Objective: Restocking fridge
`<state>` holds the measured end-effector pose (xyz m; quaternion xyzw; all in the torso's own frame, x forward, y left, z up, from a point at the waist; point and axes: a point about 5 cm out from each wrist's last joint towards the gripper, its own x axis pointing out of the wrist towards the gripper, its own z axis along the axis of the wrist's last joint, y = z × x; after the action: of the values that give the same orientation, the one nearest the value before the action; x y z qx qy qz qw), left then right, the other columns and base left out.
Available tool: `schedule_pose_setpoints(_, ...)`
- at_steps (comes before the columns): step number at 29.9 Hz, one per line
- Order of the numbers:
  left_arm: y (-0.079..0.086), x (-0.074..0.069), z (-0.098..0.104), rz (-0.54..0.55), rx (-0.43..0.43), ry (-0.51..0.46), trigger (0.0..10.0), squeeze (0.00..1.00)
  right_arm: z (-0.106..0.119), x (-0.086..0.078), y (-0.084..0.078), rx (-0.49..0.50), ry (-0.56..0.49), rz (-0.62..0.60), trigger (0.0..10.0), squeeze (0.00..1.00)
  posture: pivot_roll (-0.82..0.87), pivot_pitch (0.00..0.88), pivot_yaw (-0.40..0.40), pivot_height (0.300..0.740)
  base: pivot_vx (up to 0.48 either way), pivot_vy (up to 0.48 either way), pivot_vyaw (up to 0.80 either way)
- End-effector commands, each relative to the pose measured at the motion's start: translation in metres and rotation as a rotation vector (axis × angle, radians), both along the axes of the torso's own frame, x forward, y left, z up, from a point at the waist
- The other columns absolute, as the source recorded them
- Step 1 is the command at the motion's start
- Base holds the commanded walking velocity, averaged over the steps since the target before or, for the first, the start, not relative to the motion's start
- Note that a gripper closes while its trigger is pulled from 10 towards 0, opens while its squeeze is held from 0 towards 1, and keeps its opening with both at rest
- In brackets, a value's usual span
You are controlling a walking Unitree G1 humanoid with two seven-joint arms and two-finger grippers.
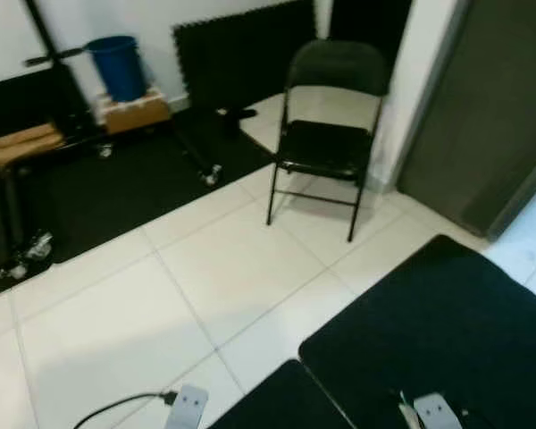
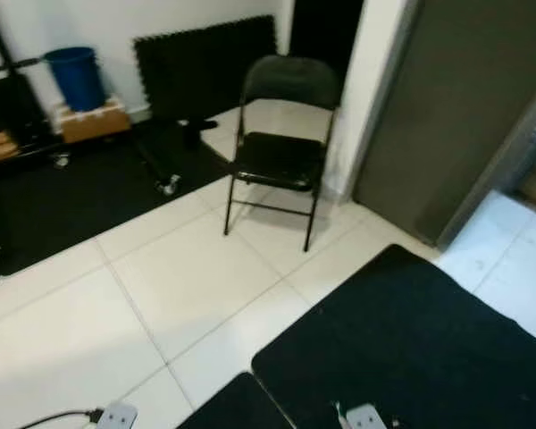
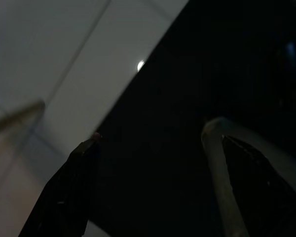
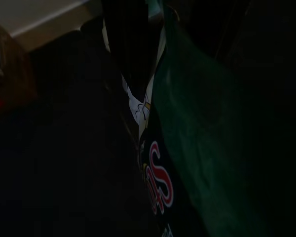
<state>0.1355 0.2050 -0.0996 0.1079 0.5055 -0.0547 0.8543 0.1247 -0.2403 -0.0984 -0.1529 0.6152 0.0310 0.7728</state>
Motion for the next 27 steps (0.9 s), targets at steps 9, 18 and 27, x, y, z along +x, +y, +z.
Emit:
schedule_pose_setpoints(9, 0.0025, -0.0087, -0.0027, -0.004, 0.031, 0.022, 10.0, 0.00, -0.0003, 0.0018, 0.0034, 0.010, -0.010, -0.004, 10.0, 0.00, 0.01, 0.000, -0.015, 0.740, 0.000, 0.000, -0.79)
schedule_pose_setpoints(18, 0.0026, -0.0109, -0.0035, 0.029, 0.006, 0.035, 10.0, 0.00, -0.0005, 0.0017, 0.0040, 0.012, -0.010, -0.002, 10.0, 0.00, 0.01, 0.000, -0.014, 0.740, 0.000, 0.000, -0.79)
schedule_pose_setpoints(27, -0.0023, -0.0136, -0.0052, 0.032, -0.023, 0.049, 10.0, 0.00, -0.0013, 0.0006, 0.0061, 0.019, -0.009, 0.006, 10.0, 0.00, 0.01, 0.000, -0.022, 0.740, 0.000, 0.000, -0.79)
